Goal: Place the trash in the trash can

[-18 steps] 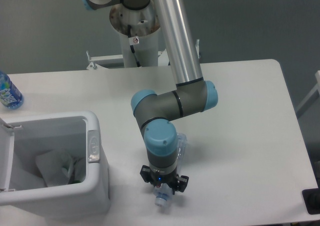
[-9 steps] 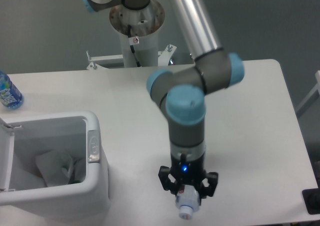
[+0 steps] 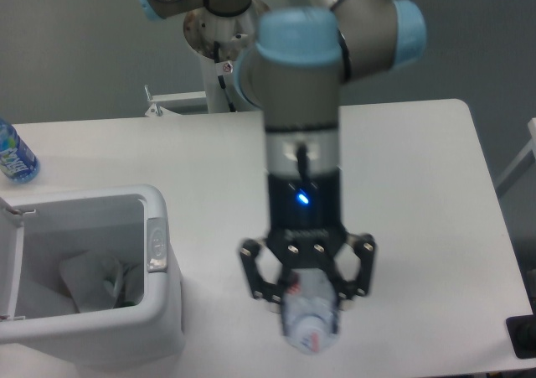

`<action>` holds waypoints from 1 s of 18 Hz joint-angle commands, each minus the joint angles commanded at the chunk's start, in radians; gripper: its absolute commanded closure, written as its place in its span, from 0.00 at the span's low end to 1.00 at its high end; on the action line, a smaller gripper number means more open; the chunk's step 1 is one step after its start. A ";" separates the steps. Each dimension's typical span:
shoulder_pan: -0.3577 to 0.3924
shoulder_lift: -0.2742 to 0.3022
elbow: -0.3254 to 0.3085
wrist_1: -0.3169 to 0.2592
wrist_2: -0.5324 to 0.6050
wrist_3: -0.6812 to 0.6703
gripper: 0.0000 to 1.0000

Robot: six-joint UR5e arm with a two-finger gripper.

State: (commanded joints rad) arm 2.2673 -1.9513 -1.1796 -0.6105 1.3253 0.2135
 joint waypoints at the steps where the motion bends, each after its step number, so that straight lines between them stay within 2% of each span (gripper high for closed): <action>1: -0.017 0.005 0.003 0.000 -0.003 -0.011 0.44; 3: -0.098 0.000 0.021 0.000 0.000 -0.016 0.44; 6: -0.185 0.006 0.008 -0.002 0.006 -0.034 0.44; 10: -0.248 0.002 -0.001 -0.005 0.006 -0.049 0.44; 12: -0.270 -0.008 -0.031 -0.003 0.006 -0.049 0.42; 13: -0.275 -0.014 -0.046 -0.002 0.005 -0.049 0.30; 14: -0.278 -0.014 -0.058 -0.002 0.005 -0.045 0.08; 15: -0.276 -0.012 -0.066 -0.002 0.005 -0.046 0.00; 18: -0.264 0.000 -0.068 -0.003 0.011 -0.075 0.00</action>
State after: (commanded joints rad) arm 2.0033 -1.9513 -1.2471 -0.6136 1.3360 0.1382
